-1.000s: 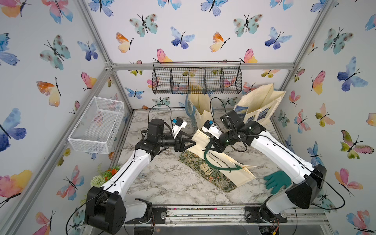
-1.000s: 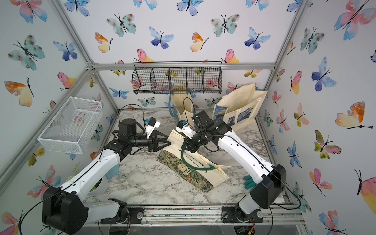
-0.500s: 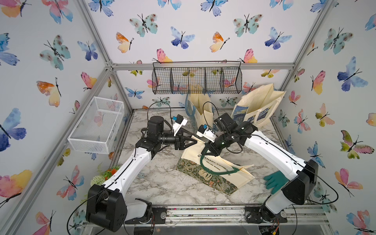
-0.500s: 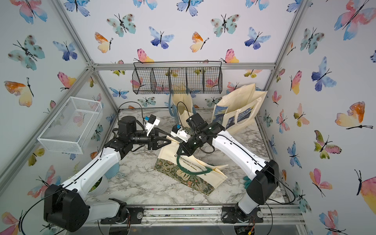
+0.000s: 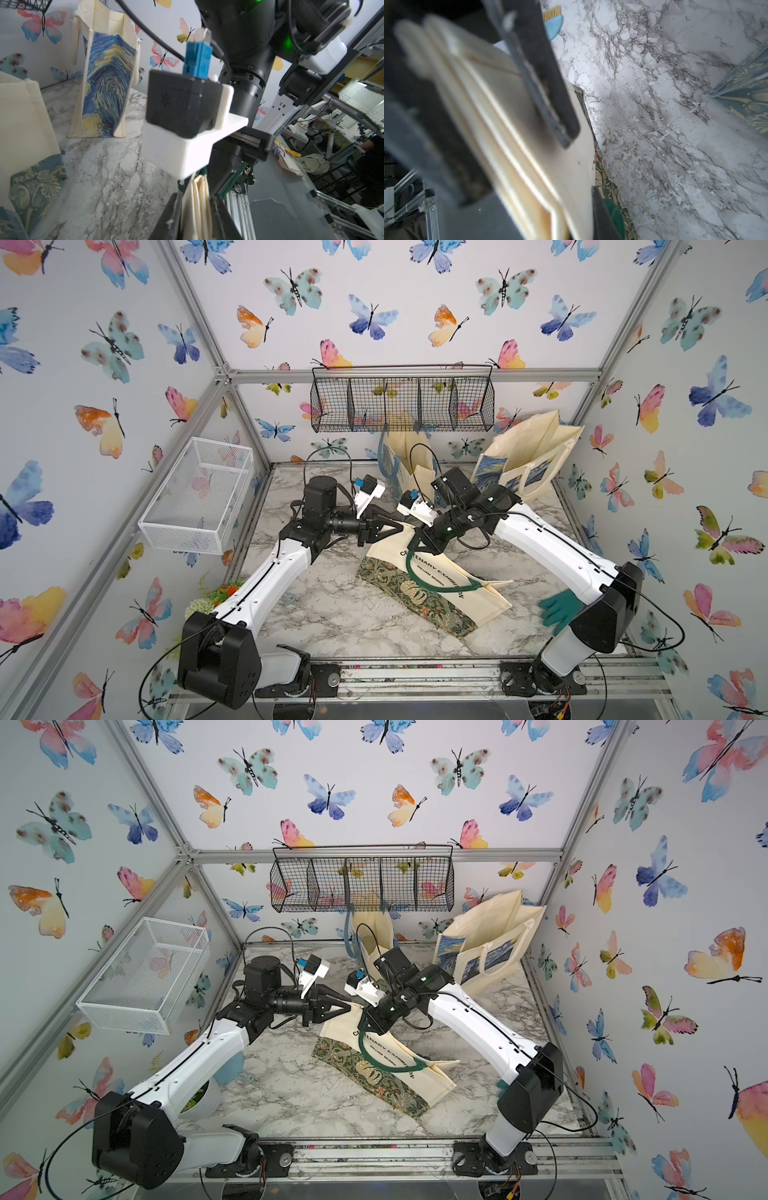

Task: Put away the canvas bag
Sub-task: Press the canvas bag.

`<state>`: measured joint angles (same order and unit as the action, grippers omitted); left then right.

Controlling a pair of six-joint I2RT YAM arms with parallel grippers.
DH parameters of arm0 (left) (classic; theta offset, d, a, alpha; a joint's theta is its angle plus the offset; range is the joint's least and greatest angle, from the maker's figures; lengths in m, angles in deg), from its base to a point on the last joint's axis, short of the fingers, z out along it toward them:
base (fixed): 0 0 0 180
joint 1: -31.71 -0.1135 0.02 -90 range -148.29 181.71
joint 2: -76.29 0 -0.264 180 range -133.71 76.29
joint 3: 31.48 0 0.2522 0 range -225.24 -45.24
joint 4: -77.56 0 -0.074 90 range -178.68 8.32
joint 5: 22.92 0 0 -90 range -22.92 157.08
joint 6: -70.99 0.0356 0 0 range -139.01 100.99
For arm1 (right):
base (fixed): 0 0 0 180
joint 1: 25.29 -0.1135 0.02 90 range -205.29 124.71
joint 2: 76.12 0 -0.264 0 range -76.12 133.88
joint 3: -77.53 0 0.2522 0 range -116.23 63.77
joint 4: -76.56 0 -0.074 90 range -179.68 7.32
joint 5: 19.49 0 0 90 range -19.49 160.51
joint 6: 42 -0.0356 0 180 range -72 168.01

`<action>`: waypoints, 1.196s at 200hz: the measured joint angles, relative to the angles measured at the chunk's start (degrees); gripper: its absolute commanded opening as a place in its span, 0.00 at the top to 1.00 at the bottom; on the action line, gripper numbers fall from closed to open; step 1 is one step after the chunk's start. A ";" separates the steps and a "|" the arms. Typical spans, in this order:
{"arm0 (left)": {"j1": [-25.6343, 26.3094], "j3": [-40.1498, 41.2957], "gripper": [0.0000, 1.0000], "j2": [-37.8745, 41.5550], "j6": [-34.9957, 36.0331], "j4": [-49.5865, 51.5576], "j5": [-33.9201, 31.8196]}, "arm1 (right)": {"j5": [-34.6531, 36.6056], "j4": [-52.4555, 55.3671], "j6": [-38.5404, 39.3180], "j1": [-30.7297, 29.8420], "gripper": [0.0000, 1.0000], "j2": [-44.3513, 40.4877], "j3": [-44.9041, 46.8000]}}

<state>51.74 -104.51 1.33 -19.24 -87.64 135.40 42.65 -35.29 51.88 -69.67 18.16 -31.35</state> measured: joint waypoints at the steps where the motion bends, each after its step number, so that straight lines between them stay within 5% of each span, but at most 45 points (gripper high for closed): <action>1: 0.00 0.00 0.83 0.00 0.11 0.00 0.00 | 0.09 0.00 0.00 0.00 0.98 0.00 -0.04; 21: 0.00 0.00 0.84 0.00 0.59 -0.37 -0.02 | 1.38 -0.02 -0.39 -0.24 0.98 0.00 -0.33; 37: 0.00 0.00 0.65 0.00 0.85 -0.35 0.00 | 2.60 -0.07 -0.85 -0.33 0.98 0.00 -0.42; 66: 0.26 0.00 0.47 0.00 0.96 -0.35 0.00 | 5.01 -0.81 -1.70 -0.17 0.98 0.00 -1.20; 107: 0.33 0.00 0.47 0.00 1.09 -0.37 0.04 | 4.70 -0.85 -2.01 -0.15 0.98 0.00 -2.58; 126: 0.35 0.00 0.54 0.00 1.07 -0.31 0.07 | 1.86 -0.85 -1.99 0.09 0.98 0.02 -2.89; 176: 0.35 0.00 1.00 -0.07 1.46 0.50 -0.04 | -4.66 -0.15 -1.90 0.17 0.98 0.35 -3.10; 239: 1.36 -2.19 0.97 -1.22 2.78 4.57 -5.92 | -7.06 0.00 -1.75 1.29 0.98 1.42 -2.97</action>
<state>53.09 -106.69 0.10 -16.46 -83.07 129.47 35.59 -35.29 50.14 -68.38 19.58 -34.32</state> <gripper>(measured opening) 0.115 0.136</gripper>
